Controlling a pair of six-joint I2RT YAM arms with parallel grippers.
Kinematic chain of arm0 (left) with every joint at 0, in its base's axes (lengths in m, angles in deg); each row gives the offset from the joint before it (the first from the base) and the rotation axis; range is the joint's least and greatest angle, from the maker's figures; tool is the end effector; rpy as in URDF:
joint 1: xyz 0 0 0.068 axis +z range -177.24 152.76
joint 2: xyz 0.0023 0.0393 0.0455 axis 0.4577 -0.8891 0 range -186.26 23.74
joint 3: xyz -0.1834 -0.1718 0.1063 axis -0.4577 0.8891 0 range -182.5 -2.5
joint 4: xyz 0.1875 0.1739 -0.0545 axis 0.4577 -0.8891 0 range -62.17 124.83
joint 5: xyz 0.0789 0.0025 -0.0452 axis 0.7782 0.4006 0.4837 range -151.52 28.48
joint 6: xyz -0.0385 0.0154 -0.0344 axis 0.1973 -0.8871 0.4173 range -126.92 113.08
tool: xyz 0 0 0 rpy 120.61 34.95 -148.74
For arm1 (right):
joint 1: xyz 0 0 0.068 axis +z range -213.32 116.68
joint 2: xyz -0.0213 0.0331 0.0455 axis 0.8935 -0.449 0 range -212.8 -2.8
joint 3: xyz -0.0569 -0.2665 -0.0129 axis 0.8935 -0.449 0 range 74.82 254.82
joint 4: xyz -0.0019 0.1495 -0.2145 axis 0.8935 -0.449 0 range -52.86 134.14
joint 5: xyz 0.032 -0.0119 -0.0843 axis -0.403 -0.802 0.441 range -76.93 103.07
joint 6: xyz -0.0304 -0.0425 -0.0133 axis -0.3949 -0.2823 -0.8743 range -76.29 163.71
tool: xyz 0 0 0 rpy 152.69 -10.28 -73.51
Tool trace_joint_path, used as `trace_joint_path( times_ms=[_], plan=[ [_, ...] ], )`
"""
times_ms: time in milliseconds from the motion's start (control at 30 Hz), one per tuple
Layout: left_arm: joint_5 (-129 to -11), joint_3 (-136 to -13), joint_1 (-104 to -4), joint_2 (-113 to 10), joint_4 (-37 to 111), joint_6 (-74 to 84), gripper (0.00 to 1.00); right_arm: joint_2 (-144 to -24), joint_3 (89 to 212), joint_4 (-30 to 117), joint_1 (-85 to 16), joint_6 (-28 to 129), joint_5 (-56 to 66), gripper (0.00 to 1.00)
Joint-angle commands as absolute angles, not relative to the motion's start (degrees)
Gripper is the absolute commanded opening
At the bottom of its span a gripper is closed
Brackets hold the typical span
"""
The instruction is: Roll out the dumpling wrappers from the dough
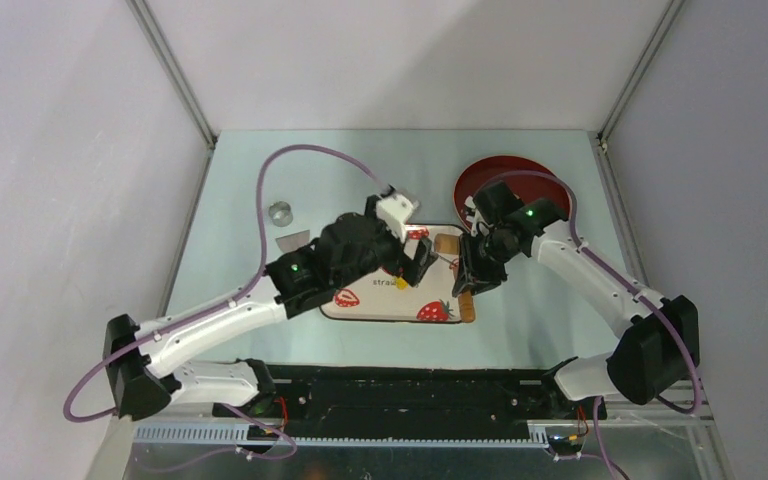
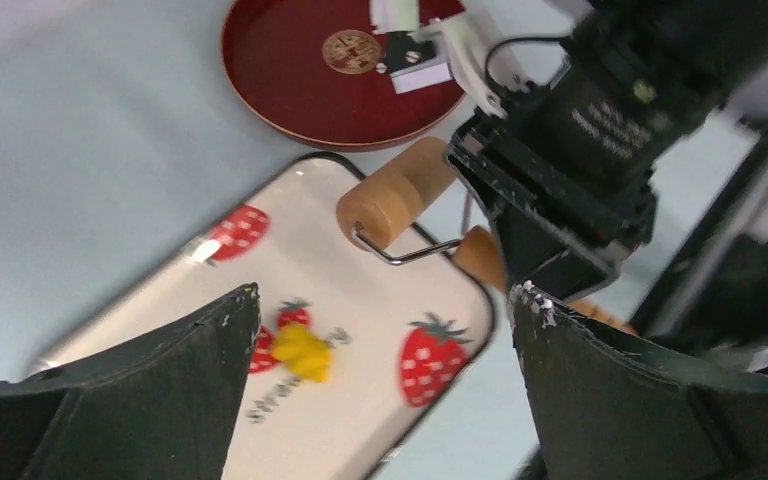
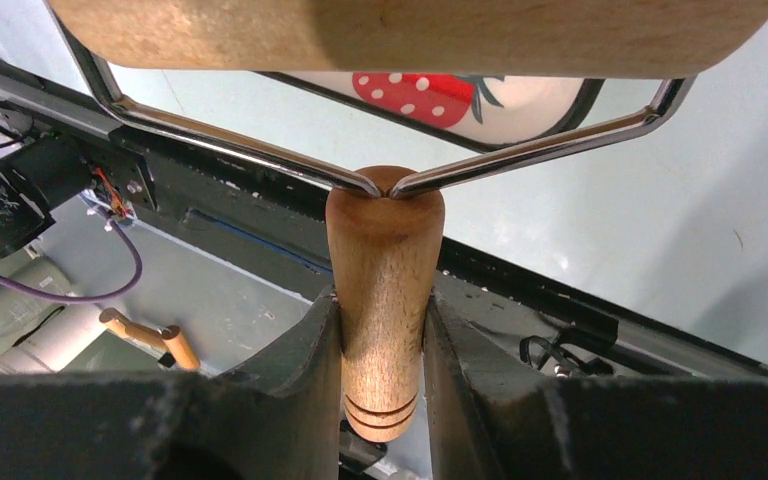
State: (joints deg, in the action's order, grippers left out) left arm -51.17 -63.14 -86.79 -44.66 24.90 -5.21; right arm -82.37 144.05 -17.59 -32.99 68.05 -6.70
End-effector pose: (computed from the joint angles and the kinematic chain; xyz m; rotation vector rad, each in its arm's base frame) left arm 0.1462 -0.2361 0.3523 0.8128 1.7324 -0.5620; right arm 0.2159 0.1402 0.2859 -0.2351 2.9400 0.6699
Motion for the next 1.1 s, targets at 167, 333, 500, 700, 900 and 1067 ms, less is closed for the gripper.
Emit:
trace_joint_path(
  times_ms=[167,333,500,700,900,1067],
  plan=[
    [-72.5,-56.3,-74.8,-48.2,28.6,49.1,0.92,-83.3,147.9,-12.6,-31.7,67.6,-7.3,0.0],
    [-77.1,-42.5,-70.5,-46.1,46.6,65.7,0.82,-86.2,151.5,-12.2,-29.5,69.1,-6.8,0.0],
    [-76.6,-38.1,-69.2,-43.3,51.8,69.5,0.79,-90.5,155.1,-12.4,-27.7,70.3,-5.8,0.0],
    [-75.4,-35.8,-67.5,-41.3,54.1,71.0,0.73,-95.0,158.9,-12.4,-25.3,70.9,-5.6,0.0],
    [-74.5,-34.4,-64.7,-41.6,55.1,73.6,0.63,-97.7,162.4,-13.2,-22.9,71.5,-5.2,0.0],
    [-74.1,-33.8,-63.7,-43.1,55.1,74.1,0.58,-98.0,164.2,-14.1,-22.5,71.7,-5.0,0.0]
  ],
)
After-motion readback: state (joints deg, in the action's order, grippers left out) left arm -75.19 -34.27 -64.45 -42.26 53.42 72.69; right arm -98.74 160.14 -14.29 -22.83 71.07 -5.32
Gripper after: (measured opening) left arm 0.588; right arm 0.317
